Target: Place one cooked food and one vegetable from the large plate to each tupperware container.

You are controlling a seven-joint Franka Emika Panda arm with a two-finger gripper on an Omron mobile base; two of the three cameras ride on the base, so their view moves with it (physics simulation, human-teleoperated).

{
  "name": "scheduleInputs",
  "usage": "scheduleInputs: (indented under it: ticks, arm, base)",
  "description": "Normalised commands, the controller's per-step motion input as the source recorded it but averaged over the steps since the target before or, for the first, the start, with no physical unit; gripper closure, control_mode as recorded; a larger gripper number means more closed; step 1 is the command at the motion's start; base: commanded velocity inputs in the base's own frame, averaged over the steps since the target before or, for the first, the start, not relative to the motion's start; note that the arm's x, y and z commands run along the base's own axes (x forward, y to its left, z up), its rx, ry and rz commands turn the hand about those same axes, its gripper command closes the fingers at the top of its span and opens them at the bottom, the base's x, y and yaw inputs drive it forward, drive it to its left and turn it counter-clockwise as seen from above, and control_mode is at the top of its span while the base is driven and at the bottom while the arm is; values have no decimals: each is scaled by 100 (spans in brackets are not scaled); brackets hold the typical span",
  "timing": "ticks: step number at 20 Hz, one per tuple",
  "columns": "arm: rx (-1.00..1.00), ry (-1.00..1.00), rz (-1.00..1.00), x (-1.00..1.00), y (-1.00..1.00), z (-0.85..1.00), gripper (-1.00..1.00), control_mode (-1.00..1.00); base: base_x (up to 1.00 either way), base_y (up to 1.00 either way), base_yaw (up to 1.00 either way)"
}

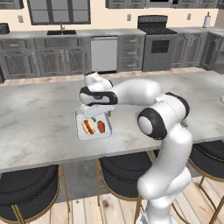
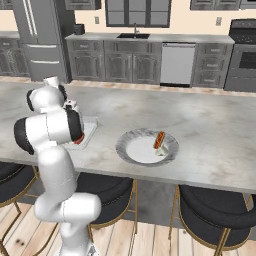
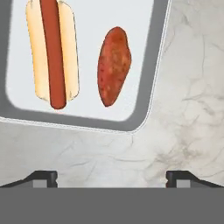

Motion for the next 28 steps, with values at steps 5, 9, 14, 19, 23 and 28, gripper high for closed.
scheduleInputs:
  ticks: [5, 9, 14, 19, 23, 28]
  arm:
    - [1, 11, -7, -22, -99, 66, -100, -100]
    - [0, 0, -4, -83, -96, 12, -100, -100]
    - [3, 8, -1, -63, -76, 6, -100, -100]
    - [4, 14, 0, -46, -60, 12, -100, -100]
    - [13, 8, 0, -90, -22, 22, -100, -100]
    - [9, -9, 0, -98, 0, 0, -100, -100]
  base:
    - [0, 0, 0]
    - [0, 0, 0]
    - [0, 0, 0]
    - [0, 0, 0]
    - [0, 0, 0]
    - [0, 0, 0]
